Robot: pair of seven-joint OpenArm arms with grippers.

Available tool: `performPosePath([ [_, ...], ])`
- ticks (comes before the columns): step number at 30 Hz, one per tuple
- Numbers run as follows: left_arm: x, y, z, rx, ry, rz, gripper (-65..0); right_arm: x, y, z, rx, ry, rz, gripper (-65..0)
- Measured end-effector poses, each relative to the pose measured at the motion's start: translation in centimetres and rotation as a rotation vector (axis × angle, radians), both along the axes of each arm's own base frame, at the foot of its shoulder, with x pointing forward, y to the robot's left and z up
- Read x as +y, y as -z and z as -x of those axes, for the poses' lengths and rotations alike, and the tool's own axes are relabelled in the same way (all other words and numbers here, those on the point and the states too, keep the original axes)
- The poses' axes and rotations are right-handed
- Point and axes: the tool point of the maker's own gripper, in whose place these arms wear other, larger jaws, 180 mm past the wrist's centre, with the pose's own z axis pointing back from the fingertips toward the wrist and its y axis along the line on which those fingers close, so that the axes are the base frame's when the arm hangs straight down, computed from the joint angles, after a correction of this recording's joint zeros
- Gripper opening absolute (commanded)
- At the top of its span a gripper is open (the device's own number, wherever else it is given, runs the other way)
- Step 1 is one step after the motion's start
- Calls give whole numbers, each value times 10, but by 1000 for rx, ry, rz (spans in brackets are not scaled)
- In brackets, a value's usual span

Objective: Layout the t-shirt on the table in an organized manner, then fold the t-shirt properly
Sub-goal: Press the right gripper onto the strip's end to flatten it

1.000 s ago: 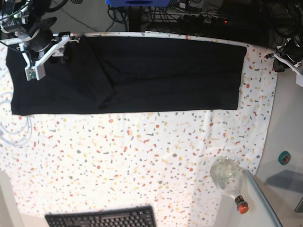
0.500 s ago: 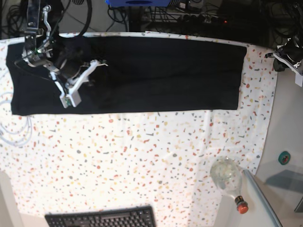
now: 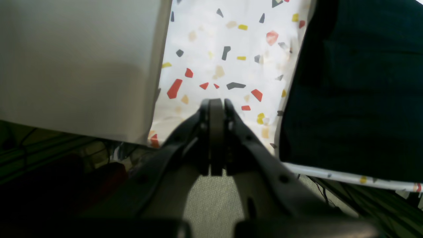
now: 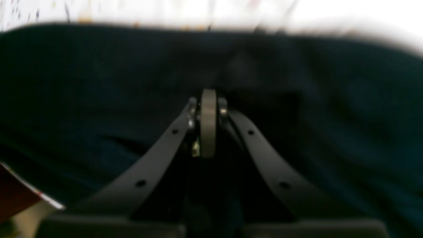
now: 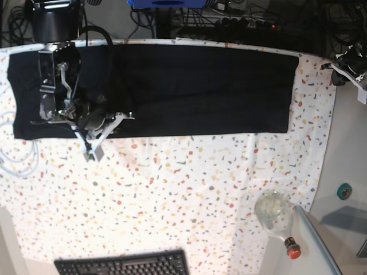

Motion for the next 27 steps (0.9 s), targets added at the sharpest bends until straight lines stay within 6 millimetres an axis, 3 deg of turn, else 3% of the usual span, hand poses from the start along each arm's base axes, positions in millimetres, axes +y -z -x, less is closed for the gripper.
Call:
performPosePath([
  [3,-1,0,-1,-2,0,2,-650,-9,-29,-9,-64,-31,37,-650],
  [5,0,0,-1,-2,0,0,-650,-9,-34,-13,-95,-21,32,-650],
  [10,0,-1,-2,-5,2,-2,-650,-7,14,2,32,-2,13,-650],
  [12,-2,-7,-6,-20,14,-11,-650,-12,21,-2,51,15,14,-650],
  [14,-3,-14,-12,-42,27,-24,-650,-17,10,-10,12,23,18,-650],
  [17,-8,-24,-18,-65,69,-42,-650,-39,-38,-22,-161,58,45,-650],
  [19,-15,-25,-17,-62,151,-48,-650,-51,-66,-13,-247,69,72,-650],
  [21,-24,-22,-10,-50,213,-33,-650,-62,-70,6,-246,90,97,-650],
  [25,-30,-15,-4,-49,176,-6,-650,-75,-51,35,-166,133,103,-650],
  [26,-34,-15,-6,-66,165,7,-578,-80,-50,33,-172,150,103,-650],
  [27,-36,-15,-10,-80,156,16,-457,-84,-47,32,-169,158,111,-650],
])
